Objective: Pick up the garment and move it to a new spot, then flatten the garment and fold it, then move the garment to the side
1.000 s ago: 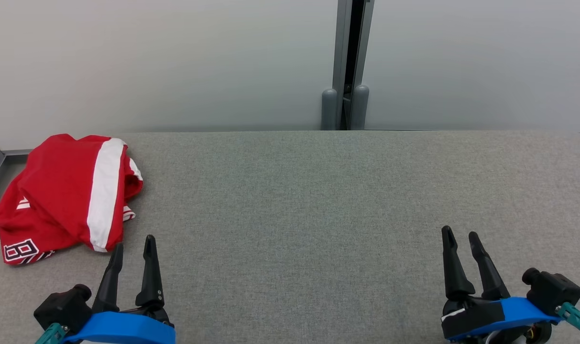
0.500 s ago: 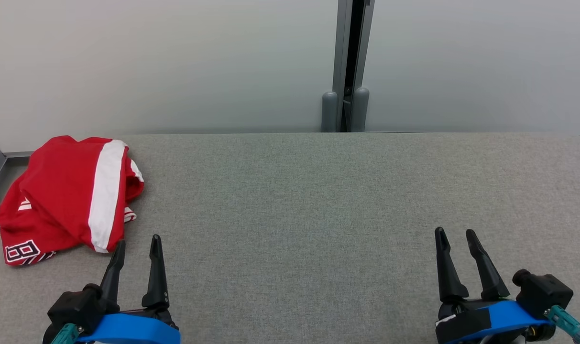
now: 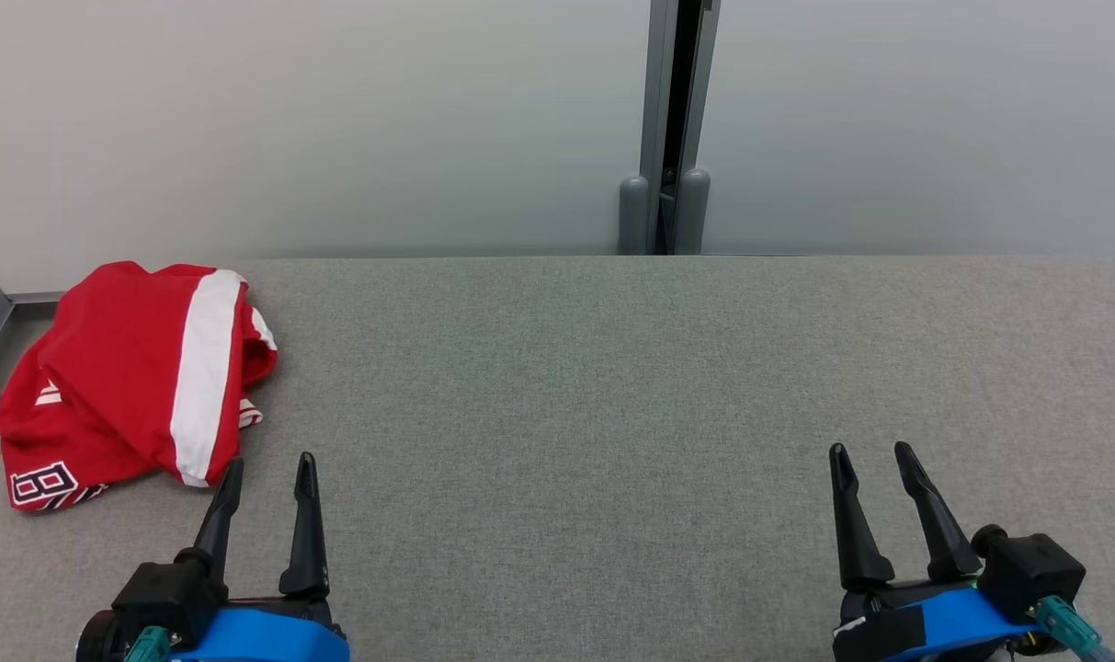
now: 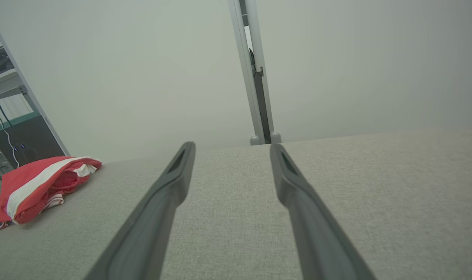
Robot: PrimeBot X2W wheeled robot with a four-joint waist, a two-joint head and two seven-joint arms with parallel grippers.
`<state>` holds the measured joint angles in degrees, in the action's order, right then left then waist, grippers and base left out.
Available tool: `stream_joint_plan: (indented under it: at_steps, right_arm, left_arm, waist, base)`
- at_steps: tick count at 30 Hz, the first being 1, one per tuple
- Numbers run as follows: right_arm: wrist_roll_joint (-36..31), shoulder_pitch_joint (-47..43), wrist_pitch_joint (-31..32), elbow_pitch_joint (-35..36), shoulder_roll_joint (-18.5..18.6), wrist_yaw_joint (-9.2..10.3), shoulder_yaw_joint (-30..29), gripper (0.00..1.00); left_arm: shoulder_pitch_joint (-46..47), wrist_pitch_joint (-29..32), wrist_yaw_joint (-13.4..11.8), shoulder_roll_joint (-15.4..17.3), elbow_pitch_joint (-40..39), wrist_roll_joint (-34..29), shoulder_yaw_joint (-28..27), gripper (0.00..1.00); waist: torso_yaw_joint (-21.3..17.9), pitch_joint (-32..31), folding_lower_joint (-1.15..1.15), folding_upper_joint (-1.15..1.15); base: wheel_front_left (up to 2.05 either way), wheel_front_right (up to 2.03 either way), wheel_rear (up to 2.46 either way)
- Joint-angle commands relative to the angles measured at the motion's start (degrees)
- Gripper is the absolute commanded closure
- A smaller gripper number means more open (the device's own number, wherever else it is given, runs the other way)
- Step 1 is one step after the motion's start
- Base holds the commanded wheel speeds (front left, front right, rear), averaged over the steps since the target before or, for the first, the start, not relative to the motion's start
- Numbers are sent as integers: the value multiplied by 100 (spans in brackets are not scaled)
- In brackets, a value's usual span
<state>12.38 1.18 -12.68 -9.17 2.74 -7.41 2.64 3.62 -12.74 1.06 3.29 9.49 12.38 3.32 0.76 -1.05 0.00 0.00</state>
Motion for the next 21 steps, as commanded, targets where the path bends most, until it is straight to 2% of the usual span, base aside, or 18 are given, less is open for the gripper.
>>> stream_joint_plan:
  at_steps: [1,21]
  right_arm:
    - [-108,-18,-55,9,22,-13,6,0]
    - [-927,-45,-264,-106,23,-13,47,0]
  left_arm:
    - [-23,-50,-29,45,-22,-115,8,0]
    - [-46,-264,-82,19,139,-819,40,0]
  waist:
    - [2,-1,0,0]
    - [21,-48,0,0]
  base:
    - [0,0,0]
    - [0,0,0]
